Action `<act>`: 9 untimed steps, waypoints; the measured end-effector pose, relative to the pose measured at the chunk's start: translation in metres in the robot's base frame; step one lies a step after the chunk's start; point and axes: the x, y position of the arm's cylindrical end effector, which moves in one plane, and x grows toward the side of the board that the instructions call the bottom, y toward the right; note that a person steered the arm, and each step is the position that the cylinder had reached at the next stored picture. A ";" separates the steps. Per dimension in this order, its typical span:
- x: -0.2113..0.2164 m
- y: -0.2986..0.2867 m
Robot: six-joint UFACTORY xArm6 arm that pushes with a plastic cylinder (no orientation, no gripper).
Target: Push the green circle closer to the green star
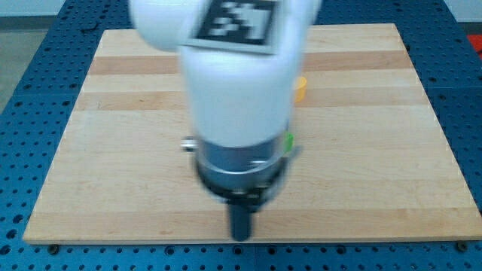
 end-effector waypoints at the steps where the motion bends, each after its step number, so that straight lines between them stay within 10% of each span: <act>1: -0.006 -0.060; 5: -0.094 -0.046; 9: -0.074 0.022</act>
